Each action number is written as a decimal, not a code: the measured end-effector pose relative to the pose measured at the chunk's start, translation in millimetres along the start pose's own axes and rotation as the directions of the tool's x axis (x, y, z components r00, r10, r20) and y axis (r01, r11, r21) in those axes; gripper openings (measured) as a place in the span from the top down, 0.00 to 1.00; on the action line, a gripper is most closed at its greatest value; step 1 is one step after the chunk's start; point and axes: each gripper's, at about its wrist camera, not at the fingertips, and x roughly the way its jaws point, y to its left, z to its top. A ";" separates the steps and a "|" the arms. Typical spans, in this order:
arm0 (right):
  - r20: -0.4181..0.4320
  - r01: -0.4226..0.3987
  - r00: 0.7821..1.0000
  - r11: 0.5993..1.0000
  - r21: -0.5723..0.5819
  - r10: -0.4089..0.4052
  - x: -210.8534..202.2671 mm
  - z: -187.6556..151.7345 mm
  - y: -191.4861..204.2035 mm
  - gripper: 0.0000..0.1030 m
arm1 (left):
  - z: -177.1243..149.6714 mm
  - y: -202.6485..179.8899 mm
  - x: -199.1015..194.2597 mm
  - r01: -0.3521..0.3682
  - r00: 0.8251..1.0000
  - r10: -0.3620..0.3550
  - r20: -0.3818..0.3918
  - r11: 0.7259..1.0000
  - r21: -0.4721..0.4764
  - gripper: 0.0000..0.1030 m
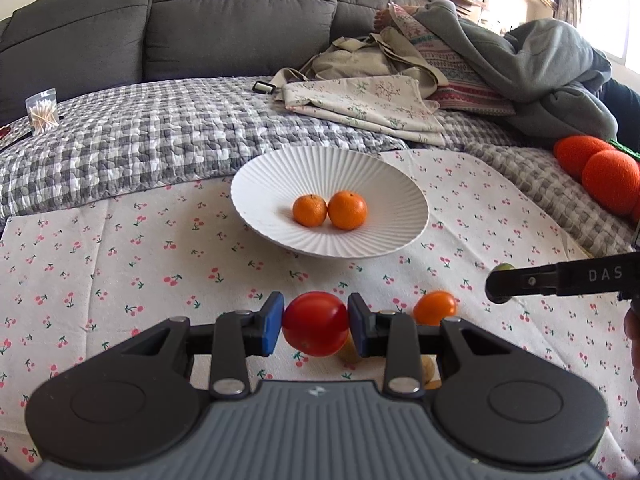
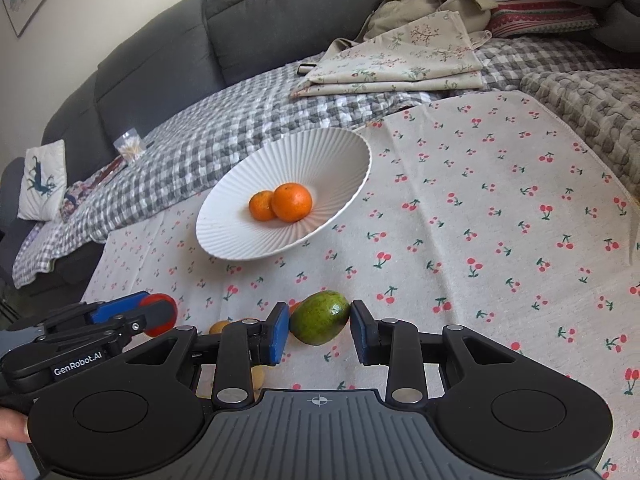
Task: Organize fruits
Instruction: 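Carry the red tomato and green lime into the bowl and open both tools, then move both open tools back to the remaining fruits, then grasp a green lime with the left tool while the right tool grasps an orange tomato, then carry the green lime and orange tomato over the white bowl, then open the left tool to drop the lime while the right tool releases the tomato, then move both open tools back to the kiwis and small tomatoes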
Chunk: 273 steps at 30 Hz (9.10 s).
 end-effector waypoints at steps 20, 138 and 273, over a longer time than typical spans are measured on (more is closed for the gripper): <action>0.039 -0.061 0.997 0.998 0.011 0.061 4.9 23.9 -12.9 0.69 | 27.3 6.3 13.7 -0.026 0.998 0.027 0.064 1.000 -0.015 0.68; -0.027 -0.017 1.000 0.992 -0.128 0.013 8.5 -18.1 20.3 0.31 | -61.6 -49.6 -1.8 0.076 0.992 -0.044 -0.119 0.956 0.282 0.72; 0.135 -0.044 0.989 0.996 -0.076 0.054 14.6 62.1 -5.0 0.62 | 49.1 11.2 44.0 -0.117 0.992 0.121 0.039 0.988 -0.106 0.39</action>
